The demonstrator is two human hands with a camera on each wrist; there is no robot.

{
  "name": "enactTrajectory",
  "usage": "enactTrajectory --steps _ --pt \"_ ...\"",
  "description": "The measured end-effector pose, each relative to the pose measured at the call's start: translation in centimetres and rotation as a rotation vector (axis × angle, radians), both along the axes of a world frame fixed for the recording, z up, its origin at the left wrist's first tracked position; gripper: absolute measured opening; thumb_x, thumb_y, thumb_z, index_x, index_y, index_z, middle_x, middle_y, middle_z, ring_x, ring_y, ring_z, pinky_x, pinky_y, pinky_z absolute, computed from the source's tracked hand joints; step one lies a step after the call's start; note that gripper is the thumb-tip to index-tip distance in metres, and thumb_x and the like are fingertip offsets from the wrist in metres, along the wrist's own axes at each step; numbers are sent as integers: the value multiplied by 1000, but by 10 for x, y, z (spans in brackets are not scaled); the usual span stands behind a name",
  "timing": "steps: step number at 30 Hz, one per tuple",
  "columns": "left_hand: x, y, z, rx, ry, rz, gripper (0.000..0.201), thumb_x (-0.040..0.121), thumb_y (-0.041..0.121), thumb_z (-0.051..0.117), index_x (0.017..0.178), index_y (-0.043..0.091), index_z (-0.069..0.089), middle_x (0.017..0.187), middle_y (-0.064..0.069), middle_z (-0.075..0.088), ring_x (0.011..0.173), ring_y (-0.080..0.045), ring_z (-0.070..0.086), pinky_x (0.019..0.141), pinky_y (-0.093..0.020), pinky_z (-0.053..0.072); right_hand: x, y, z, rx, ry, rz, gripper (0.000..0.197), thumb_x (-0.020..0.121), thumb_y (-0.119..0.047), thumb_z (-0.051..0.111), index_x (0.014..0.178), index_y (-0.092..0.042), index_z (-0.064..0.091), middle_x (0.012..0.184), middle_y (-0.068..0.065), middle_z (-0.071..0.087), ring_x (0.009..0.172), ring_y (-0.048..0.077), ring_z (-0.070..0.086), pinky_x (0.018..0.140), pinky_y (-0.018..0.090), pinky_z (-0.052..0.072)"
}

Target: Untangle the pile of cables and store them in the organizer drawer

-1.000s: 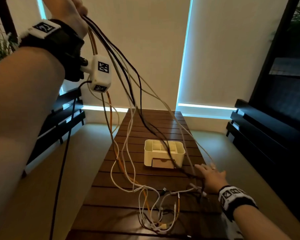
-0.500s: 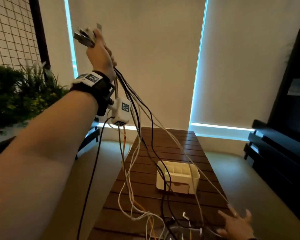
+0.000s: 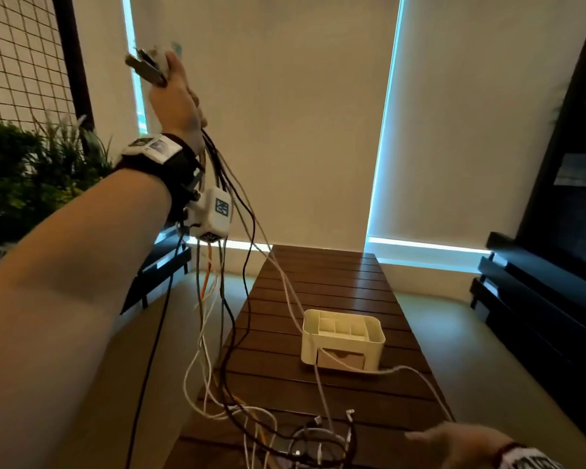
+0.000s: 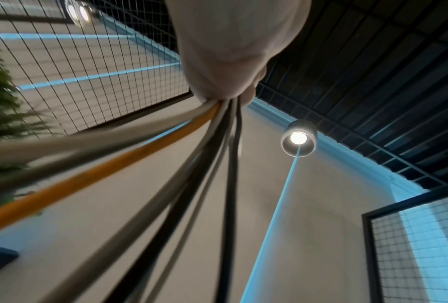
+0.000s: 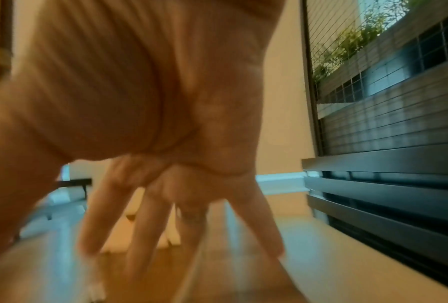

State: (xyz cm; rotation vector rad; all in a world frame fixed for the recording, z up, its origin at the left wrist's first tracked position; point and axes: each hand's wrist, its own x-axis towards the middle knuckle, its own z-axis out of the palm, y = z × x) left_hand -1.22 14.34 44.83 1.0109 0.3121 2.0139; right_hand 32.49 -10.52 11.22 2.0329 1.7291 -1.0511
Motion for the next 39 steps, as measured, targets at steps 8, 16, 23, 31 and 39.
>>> enactTrajectory --steps 8,16,23,31,39 --pt "59 -47 8 44 30 -305 49 99 37 42 55 21 29 41 7 24 36 -10 16 39 -18 16 -80 73 137 996 422 -220 46 68 -30 80 109 -18 61 103 1 65 98 20 62 78 21 47" --pt "83 -90 9 63 10 -622 48 100 41 38 58 20 30 39 8 23 34 -7 14 33 -20 15 -150 106 184 1228 1275 -247 121 49 -28 88 143 -39 12 135 7 49 124 17 48 98 38 45" --pt "74 -90 -33 14 212 -697 48 99 46 35 59 20 26 37 9 20 31 -5 15 32 -17 13 -154 106 134 971 1186 -193 15 85 -7 60 82 -18 69 63 -2 60 45 6 48 44 18 38" --pt "68 -94 -86 -36 376 -774 48 99 46 34 58 20 28 39 9 22 32 -4 16 32 -15 15 -114 87 143 760 1100 -34 79 63 -37 82 130 -22 44 127 -2 54 116 12 54 90 23 46" --pt "94 -121 -142 -125 429 -907 40 82 47 52 61 18 33 41 7 26 34 -6 24 37 -20 22 -162 70 160 839 1213 -255 34 74 -41 60 94 -13 56 65 -1 68 56 15 59 52 22 49"
